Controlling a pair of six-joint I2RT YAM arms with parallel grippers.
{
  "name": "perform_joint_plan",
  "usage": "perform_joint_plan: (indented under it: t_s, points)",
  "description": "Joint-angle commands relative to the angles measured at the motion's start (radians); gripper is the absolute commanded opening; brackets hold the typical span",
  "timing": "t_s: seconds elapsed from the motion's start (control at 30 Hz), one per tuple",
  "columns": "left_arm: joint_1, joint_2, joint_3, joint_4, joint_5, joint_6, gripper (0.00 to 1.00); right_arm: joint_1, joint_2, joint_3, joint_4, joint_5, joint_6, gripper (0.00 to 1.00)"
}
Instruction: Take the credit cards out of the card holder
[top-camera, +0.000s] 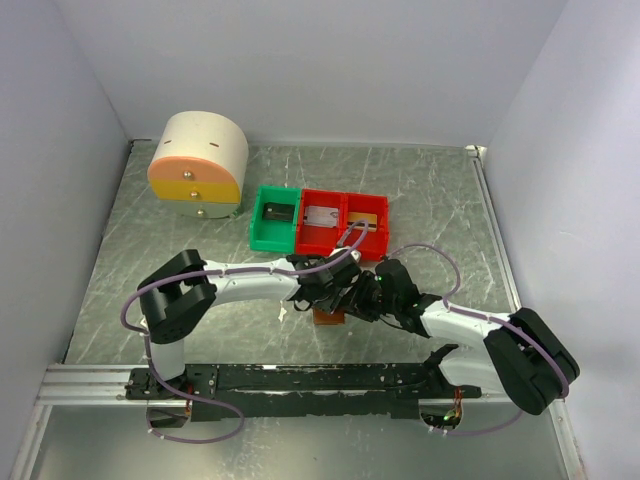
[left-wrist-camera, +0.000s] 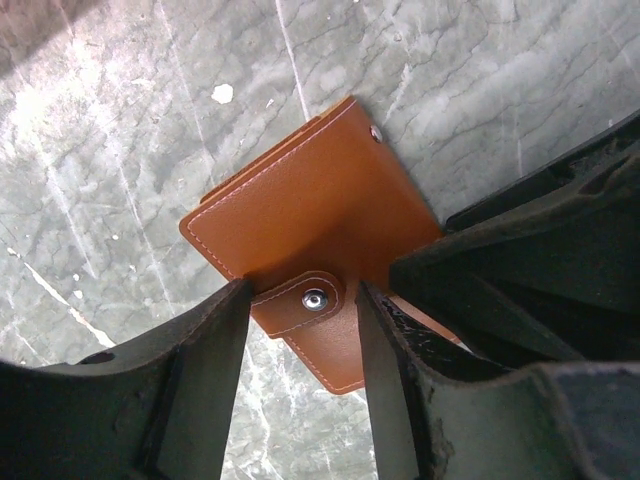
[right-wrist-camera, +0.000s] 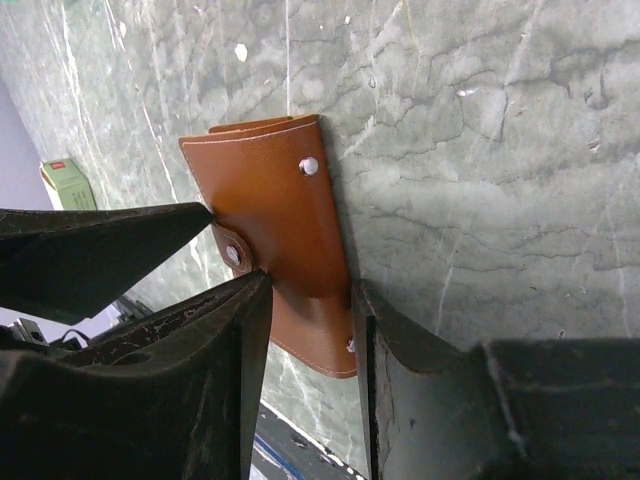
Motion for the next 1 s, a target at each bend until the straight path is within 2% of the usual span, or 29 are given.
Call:
perform_joint_plan:
  t_s: [0.0,0.13,0.47,0.67,0.97]
  points:
    - [-0.005,0.031,-0.004,0.066,-0.009,-0.014,0.54,-0.006,0.013,-0.02,-0.043,-0.003,-0.017,0.39]
    - [-0.002,0.039,-0.018,0.079,0.029,-0.031,0.41,-0.008,0.014,-0.022,-0.037,-0.006,-0.015,0.39]
    - [0.003,-0.004,-0.052,0.068,-0.002,-0.061,0.21,-0.008,0.035,-0.005,-0.052,-0.008,-0.033,0.4]
    - [0.017,-0.045,-0.07,0.099,0.041,-0.07,0.07,-0.007,0.028,-0.003,-0.069,0.003,-0.036,0.4]
    - [0.09,-0.148,-0.174,0.216,0.19,-0.103,0.07,-0.008,0.086,0.061,-0.219,0.089,-0.156,0.4]
